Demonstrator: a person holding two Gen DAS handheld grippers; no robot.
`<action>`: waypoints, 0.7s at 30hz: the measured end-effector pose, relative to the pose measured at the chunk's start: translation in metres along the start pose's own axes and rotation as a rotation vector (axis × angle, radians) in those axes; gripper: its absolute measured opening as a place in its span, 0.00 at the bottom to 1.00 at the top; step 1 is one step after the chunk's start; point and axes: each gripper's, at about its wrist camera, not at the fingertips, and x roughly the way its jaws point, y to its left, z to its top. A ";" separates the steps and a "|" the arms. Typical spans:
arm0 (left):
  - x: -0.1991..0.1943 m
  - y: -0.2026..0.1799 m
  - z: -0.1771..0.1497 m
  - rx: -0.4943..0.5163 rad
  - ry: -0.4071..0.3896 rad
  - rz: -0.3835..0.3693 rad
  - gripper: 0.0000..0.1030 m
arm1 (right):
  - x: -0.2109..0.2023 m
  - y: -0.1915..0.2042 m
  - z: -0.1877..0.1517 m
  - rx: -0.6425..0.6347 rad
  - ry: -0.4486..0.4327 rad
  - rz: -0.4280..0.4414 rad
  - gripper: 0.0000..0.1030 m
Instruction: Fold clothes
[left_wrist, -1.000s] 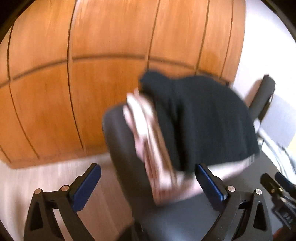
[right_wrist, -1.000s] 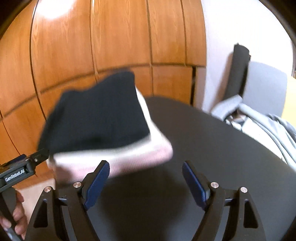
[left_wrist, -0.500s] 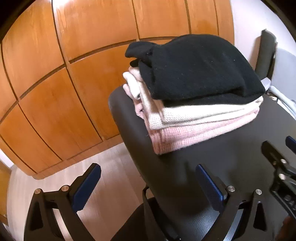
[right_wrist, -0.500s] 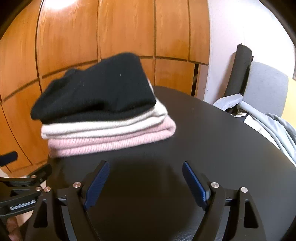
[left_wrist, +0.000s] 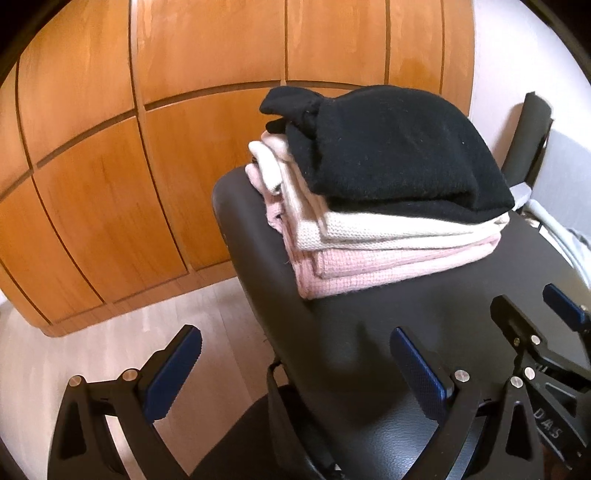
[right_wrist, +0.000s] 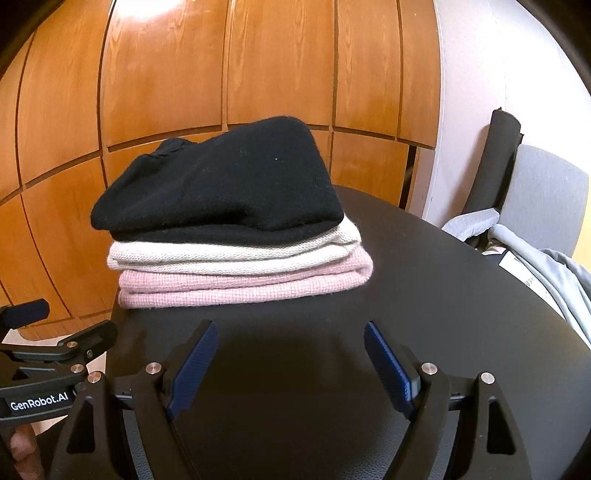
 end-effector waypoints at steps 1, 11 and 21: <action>0.000 0.000 0.000 -0.003 0.000 -0.002 1.00 | 0.000 0.000 0.000 0.001 0.000 0.000 0.81; 0.001 -0.002 0.000 0.000 0.018 -0.037 1.00 | 0.001 -0.002 0.000 0.008 -0.002 0.003 0.81; -0.003 -0.008 -0.002 0.053 -0.007 -0.021 0.98 | -0.001 -0.001 -0.001 -0.001 -0.008 -0.001 0.81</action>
